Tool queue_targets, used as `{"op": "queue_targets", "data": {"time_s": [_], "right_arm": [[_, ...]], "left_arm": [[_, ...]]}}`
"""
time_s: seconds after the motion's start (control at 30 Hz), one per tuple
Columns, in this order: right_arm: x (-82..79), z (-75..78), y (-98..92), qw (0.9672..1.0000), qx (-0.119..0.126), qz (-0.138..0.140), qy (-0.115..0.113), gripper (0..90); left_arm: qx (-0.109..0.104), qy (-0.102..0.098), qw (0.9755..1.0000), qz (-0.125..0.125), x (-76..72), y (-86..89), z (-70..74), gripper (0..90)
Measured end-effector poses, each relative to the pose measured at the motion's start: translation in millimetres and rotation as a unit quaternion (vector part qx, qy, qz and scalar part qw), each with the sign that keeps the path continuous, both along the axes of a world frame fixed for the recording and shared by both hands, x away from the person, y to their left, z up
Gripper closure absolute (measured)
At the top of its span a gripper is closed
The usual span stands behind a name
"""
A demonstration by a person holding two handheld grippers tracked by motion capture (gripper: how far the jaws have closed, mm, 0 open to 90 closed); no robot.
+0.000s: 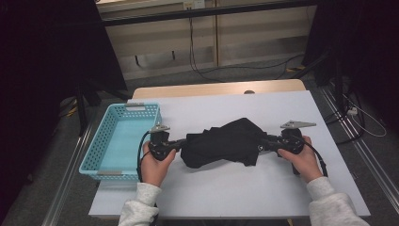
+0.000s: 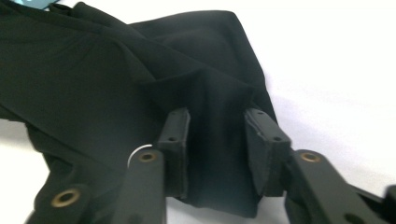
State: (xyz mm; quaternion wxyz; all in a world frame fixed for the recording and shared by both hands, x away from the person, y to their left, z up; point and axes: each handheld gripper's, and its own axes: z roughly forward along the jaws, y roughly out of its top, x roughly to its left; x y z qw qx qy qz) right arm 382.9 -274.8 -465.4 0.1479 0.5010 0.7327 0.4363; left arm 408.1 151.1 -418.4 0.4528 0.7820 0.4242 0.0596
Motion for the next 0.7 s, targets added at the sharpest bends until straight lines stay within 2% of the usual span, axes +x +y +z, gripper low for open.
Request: {"op": "queue_targets", "data": {"time_s": [0.07, 0.13, 0.27, 0.33, 0.47, 0.53, 0.63, 0.7], "right_arm": [[1.6, -1.4, -1.7, 0.9999, 0.013, -0.001, 0.003, 77.7], [1.8, -0.8, -4.2, 0.9998, 0.019, -0.012, 0.003, 82.6], [-0.3, 6.2, -17.5, 0.9978, 0.050, -0.041, -0.016, 84.9], [-1.9, 8.9, -24.4, 0.9966, 0.064, -0.050, -0.016, 85.2], [-4.5, 9.4, -29.0, 0.9964, 0.064, -0.055, -0.014, 85.3], [-5.1, 9.3, -27.9, 0.9966, 0.060, -0.056, -0.014, 85.3], [-5.2, 8.5, -25.8, 0.9971, 0.054, -0.052, -0.011, 85.1], [-4.8, 7.7, -25.0, 0.9975, 0.048, -0.051, -0.011, 85.1]], "left_arm": [[0.002, 0.000, 1.0000, -0.002, 0.0, 0.0, -0.5, 88.0], [0.003, 0.001, 1.0000, -0.004, -0.9, -0.8, -0.9, 88.0], [-0.002, 0.002, 0.9999, -0.010, -1.0, -1.3, -1.1, 88.1], [0.001, 0.005, 0.9999, -0.016, -1.0, -3.7, -3.4, 88.0], [0.008, 0.004, 0.9998, -0.020, -1.3, -10.4, -9.8, 85.5], [0.009, 0.002, 0.9998, -0.018, -1.3, -14.3, -12.8, 75.5], [0.006, 0.005, 0.9997, -0.022, -1.2, -19.4, -15.9, 68.0], [0.011, 0.010, 0.9996, -0.025, -0.4, -21.7, -18.8, 64.6]]}}
